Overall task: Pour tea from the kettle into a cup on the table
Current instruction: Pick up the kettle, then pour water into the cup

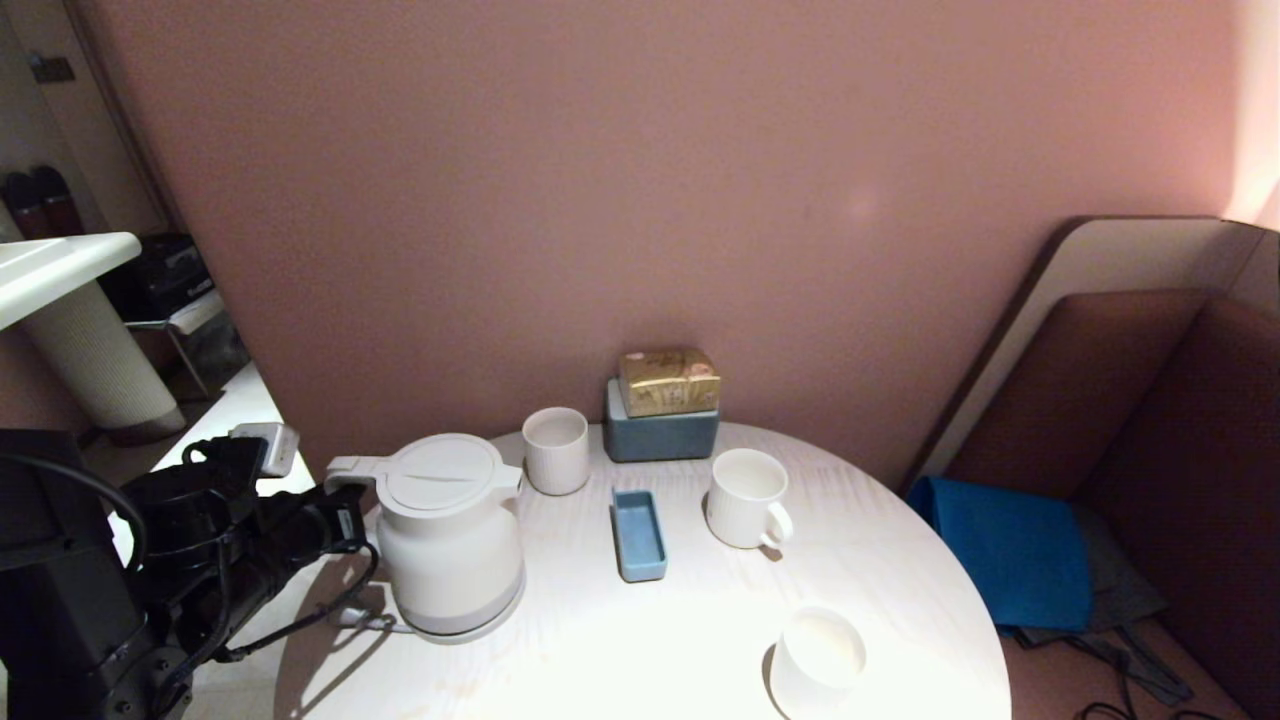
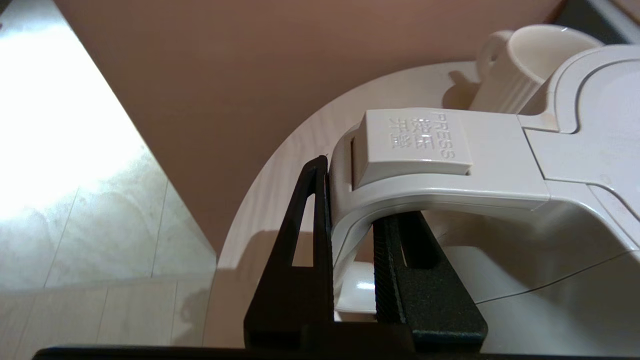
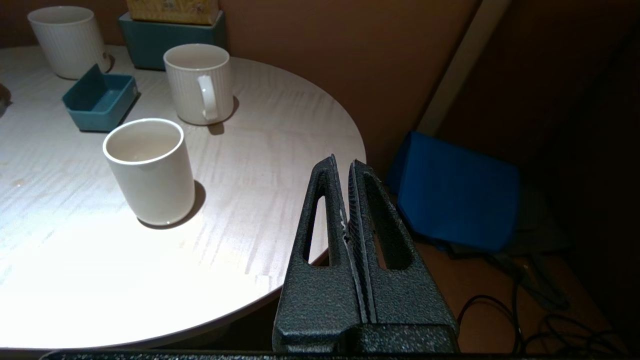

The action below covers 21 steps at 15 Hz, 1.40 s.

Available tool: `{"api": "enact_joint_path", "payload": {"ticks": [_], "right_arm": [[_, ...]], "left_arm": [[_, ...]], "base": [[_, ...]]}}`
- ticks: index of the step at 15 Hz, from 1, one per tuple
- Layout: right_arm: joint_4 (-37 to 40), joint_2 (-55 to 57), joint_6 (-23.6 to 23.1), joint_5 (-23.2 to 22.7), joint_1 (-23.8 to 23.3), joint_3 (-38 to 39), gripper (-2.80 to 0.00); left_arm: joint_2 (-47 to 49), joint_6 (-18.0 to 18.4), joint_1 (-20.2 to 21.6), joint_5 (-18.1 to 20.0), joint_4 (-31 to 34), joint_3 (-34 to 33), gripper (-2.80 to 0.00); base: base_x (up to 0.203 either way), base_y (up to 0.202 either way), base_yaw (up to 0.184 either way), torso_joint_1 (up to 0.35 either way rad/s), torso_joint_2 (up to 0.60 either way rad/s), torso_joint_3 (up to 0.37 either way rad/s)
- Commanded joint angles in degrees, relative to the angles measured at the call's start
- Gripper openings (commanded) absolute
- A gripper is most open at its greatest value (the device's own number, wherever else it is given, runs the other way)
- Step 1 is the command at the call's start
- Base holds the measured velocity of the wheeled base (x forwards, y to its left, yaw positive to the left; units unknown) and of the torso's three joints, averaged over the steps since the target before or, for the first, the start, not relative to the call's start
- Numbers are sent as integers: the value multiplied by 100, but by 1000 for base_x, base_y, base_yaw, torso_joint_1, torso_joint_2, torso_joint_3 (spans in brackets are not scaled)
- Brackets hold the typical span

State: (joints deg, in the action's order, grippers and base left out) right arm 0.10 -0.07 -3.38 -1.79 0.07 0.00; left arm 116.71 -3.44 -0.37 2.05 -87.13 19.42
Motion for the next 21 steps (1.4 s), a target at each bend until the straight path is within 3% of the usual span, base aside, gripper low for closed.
{"api": "enact_joint_path", "payload": {"ticks": [1, 9, 11, 16, 21], "right_arm": [[-1, 7, -5, -5, 1, 0, -280], [-1, 7, -5, -5, 1, 0, -280], [-1, 7, -5, -5, 1, 0, -280], [-1, 7, -5, -5, 1, 0, -280], [-1, 7, -5, -5, 1, 0, -280]], "left_arm": [[-307, -21, -96, -29, -283, 7, -280], [-1134, -25, -577, -512, 388, 392, -280], [-1287, -31, -728, -703, 836, 699, -280], [-1710, -35, -1687, -1166, 2025, 1442, -280], [-1540, -25, -2518, -1620, 2401, 1986, -280]], "base": [[0, 0, 0, 0, 0, 0], [0, 0, 0, 0, 0, 0], [0, 0, 0, 0, 0, 0], [0, 0, 0, 0, 0, 0], [0, 0, 0, 0, 0, 0]]}}
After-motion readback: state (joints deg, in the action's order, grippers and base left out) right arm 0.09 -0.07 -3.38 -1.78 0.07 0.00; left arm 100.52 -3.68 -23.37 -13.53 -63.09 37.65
